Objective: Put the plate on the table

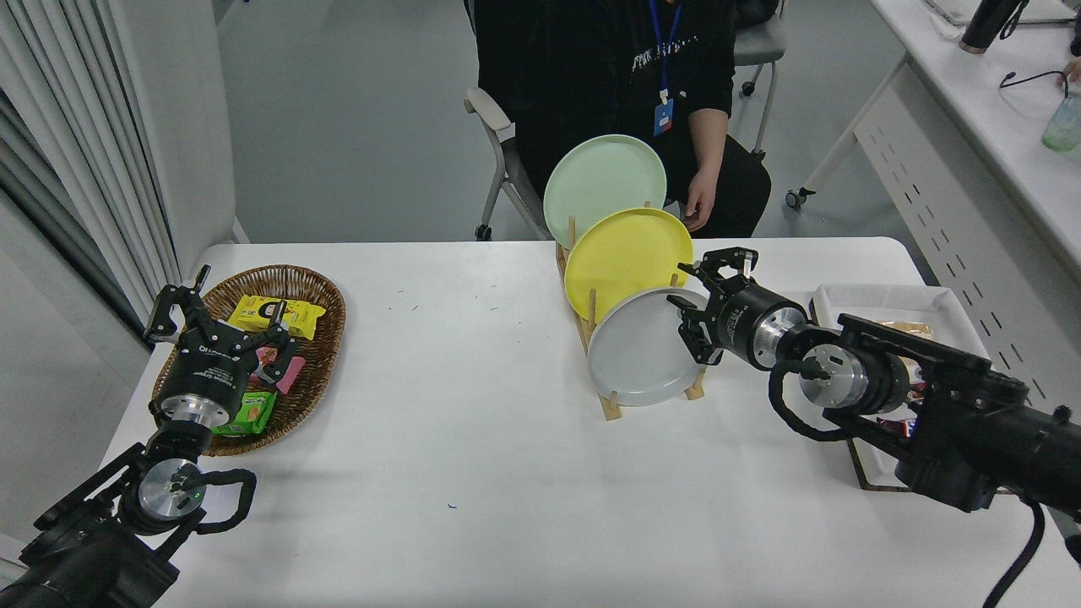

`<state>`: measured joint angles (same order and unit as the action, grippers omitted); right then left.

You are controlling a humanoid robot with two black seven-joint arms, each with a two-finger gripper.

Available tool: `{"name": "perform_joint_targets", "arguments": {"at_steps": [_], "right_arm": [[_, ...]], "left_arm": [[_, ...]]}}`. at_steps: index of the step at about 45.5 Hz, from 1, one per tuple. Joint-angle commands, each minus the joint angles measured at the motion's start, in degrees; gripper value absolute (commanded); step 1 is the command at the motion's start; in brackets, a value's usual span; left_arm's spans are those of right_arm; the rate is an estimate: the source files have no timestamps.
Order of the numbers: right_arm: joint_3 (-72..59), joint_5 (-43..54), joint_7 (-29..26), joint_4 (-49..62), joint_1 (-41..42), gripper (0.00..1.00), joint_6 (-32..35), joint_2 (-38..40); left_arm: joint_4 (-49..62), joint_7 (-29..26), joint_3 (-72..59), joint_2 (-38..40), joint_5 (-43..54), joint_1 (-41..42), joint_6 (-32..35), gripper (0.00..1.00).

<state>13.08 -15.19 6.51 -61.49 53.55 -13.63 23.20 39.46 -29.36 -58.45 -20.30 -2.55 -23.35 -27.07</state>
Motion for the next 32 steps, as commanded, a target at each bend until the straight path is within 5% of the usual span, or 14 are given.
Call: {"name": "perform_joint_targets", "arguments": {"at_steps": [1,32], "right_arm": [[0.0,-0.2,0.0,-0.1,-0.2,0.39,0.0,0.0],[-0.2,0.6,0.0,-0.1,-0.5,0.33,0.3,-0.2]], "left_arm": [[0.0,0.0,0.0,0.0,0.0,0.0,0.0,0.98],[0.0,0.0,0.0,0.0,0.0,0.0,0.0,0.98]]}}
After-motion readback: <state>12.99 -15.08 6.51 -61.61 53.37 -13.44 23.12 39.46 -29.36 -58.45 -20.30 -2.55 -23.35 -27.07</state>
